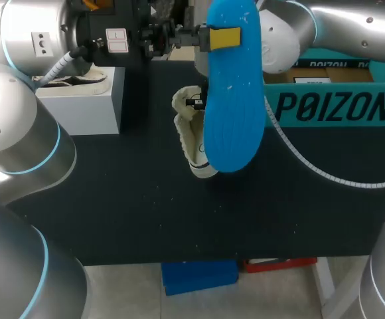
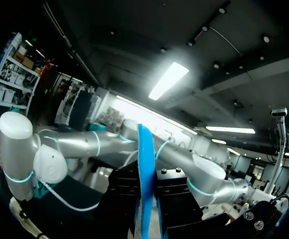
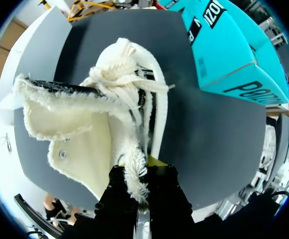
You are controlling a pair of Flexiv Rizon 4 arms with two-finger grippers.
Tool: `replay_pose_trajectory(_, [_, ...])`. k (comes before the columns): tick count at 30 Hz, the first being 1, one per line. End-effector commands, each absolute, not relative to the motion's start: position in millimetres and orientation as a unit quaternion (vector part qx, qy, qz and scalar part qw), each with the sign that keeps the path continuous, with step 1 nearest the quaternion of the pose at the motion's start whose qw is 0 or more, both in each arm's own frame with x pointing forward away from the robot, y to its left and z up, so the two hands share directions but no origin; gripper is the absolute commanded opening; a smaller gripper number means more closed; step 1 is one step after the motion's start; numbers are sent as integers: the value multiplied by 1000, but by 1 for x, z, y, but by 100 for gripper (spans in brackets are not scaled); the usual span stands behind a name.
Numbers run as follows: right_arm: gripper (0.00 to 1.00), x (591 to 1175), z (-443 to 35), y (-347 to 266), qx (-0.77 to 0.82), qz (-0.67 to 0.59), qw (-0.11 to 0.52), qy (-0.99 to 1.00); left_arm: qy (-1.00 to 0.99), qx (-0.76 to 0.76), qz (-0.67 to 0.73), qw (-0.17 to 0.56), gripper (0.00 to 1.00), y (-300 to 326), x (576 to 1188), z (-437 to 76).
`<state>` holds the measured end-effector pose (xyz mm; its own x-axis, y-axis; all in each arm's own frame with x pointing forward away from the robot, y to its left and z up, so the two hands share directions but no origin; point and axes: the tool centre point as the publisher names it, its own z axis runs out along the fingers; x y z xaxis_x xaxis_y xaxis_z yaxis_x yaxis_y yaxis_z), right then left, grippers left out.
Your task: Take the shoe out of the shoebox, open the shoe tongue, remove and reinsert the insole, then place the shoe into the shoebox
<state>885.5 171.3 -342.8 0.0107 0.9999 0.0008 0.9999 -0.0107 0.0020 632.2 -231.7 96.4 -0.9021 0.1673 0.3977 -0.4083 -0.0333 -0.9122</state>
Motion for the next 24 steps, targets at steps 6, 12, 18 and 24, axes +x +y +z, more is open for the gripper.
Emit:
replay_pose_trajectory(6, [0,890,-373,178,718,0,-7,696,-665,92,713,201,0,-232,631,95])
replay_pose_trajectory(12, [0,886,-389,178,731,1,-20,682,-665,92,713,201,0,-232,631,95])
replay_pose_trajectory(18, [100,880,-382,164,753,15,1,658,-665,92,713,201,0,-232,631,95])
replay_pose_trajectory(24, [100,874,-350,153,760,58,12,648,-665,92,713,201,0,-232,631,95])
